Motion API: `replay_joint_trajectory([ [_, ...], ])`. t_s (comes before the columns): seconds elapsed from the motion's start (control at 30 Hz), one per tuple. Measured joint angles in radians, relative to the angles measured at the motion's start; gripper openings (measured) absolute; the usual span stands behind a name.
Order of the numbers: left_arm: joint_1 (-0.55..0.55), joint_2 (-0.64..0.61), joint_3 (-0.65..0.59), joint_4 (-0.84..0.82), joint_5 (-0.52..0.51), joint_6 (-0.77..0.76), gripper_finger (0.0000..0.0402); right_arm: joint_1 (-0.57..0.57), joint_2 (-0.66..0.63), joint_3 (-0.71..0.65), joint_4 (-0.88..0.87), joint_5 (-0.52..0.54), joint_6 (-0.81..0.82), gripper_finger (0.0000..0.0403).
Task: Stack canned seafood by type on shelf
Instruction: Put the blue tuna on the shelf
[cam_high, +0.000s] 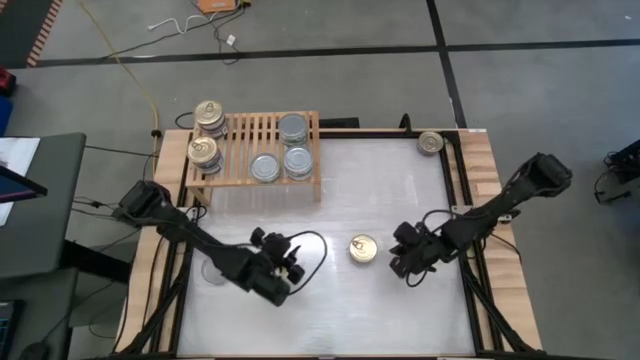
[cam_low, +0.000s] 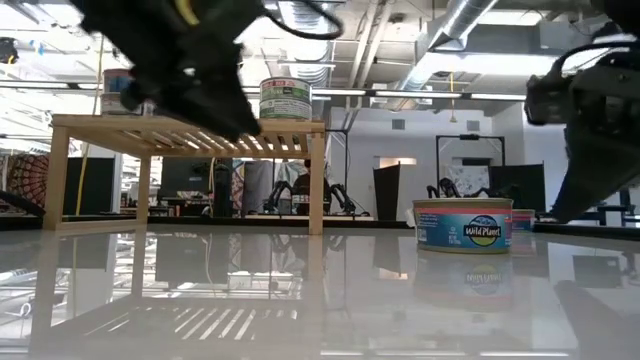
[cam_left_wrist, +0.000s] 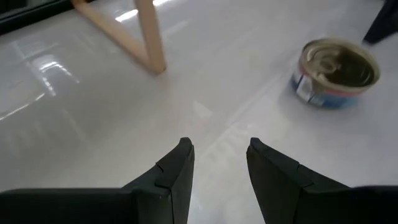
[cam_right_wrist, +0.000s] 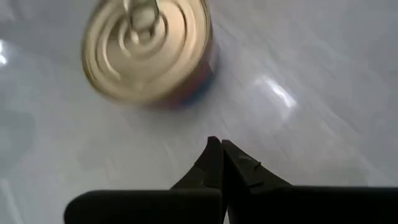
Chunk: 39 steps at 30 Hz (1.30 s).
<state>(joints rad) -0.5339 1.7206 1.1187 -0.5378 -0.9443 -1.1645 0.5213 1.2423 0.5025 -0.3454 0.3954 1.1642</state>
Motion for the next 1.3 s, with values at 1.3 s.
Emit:
replay_joint_trajectory([
  [1.3,0.175,0.160,0.053,0.541,0.133,0.422,0.0141,-0.182,0.183,-0.041,0.517,-0.082,-0.266,0.0037],
])
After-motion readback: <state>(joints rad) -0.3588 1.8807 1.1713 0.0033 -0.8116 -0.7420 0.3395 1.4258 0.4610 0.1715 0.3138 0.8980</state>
